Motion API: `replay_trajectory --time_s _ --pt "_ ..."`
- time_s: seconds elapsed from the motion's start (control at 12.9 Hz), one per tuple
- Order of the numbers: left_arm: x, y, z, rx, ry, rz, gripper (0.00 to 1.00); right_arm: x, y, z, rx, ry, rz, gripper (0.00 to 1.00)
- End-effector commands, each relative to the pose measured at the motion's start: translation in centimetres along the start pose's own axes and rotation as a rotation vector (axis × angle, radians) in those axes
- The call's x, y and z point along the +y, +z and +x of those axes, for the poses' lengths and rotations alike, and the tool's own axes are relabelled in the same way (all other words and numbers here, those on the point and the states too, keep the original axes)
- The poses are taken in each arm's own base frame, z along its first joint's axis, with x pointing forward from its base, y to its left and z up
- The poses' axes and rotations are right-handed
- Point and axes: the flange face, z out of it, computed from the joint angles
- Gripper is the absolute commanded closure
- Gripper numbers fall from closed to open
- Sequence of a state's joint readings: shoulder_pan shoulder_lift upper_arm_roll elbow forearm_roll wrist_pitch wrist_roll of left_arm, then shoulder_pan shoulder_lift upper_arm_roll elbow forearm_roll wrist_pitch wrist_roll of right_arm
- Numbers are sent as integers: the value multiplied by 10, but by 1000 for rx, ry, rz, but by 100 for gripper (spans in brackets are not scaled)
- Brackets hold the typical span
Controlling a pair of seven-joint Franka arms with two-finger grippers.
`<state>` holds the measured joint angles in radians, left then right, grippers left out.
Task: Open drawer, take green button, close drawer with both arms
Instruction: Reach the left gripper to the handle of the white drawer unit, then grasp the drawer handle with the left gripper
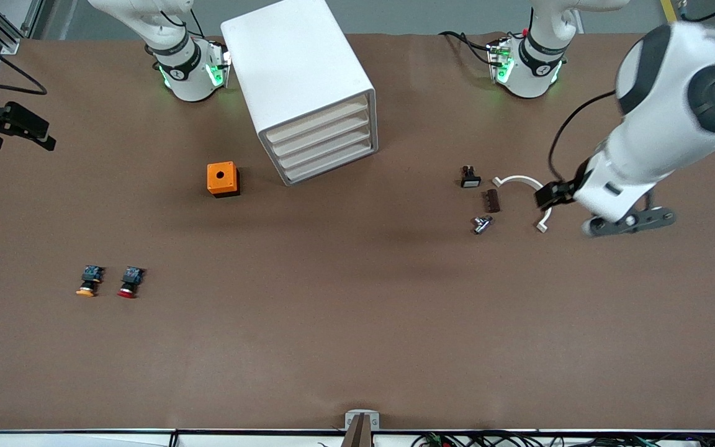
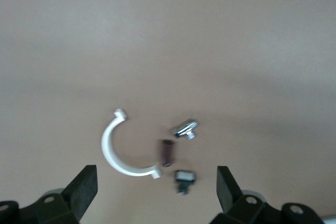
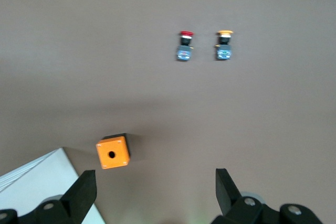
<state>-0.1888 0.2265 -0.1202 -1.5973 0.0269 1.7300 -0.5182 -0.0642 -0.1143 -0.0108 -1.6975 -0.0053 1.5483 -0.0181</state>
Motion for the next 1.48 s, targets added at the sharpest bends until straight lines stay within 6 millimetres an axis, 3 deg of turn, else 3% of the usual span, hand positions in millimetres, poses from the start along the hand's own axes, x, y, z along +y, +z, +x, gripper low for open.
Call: replay_trajectory --time_s 0.0,0.23,0.39,0.47,0.7,1.01,1.17,1.24,1.4 --pt "54 39 10 -26 -189 8 0 3 32 28 -49 -23 -61 0" --pt "139 102 -7 -118 -474 26 0 9 60 58 -95 -15 -58 0" --pt "180 143 -13 -208 -694 32 0 12 67 66 -100 -11 -62 0" --pt "202 159 -26 -242 -794 35 0 12 79 72 -120 -12 -64 0" --pt "241 204 -61 -409 -1082 99 0 12 85 77 -131 3 -65 0" --pt "283 263 -108 -722 -1381 247 0 -21 85 78 -124 126 -48 0" --pt "295 289 -123 -881 -1503 330 0 -27 86 77 -131 128 -8 0" --pt "299 300 -126 -963 -1578 377 4 -29 85 77 -130 134 4 0" --pt "301 310 -128 -1028 -1684 451 26 -36 87 76 -144 221 38 0"
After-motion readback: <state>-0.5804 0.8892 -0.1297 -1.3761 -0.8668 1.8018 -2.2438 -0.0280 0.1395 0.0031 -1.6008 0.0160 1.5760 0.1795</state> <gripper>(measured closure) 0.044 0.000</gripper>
